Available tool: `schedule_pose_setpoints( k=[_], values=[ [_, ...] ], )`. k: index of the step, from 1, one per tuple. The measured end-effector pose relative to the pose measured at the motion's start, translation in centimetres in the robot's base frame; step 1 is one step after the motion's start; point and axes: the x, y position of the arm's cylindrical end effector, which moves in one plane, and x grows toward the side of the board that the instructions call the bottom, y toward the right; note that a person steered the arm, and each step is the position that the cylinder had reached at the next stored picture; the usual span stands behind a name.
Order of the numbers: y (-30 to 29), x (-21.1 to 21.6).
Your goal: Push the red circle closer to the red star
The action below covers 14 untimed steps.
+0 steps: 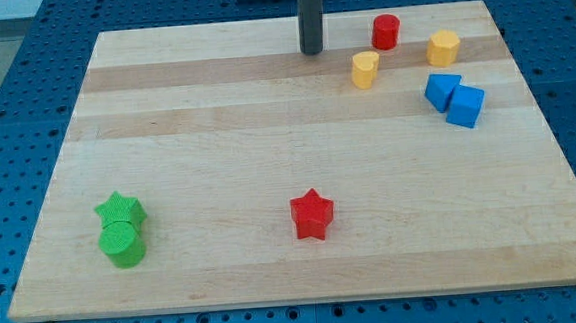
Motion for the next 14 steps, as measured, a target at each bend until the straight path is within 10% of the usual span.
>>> schedule_pose_setpoints(
  k=[4,14],
  values=[
    [11.1,-4.7],
    [6.9,12.7]
  ],
)
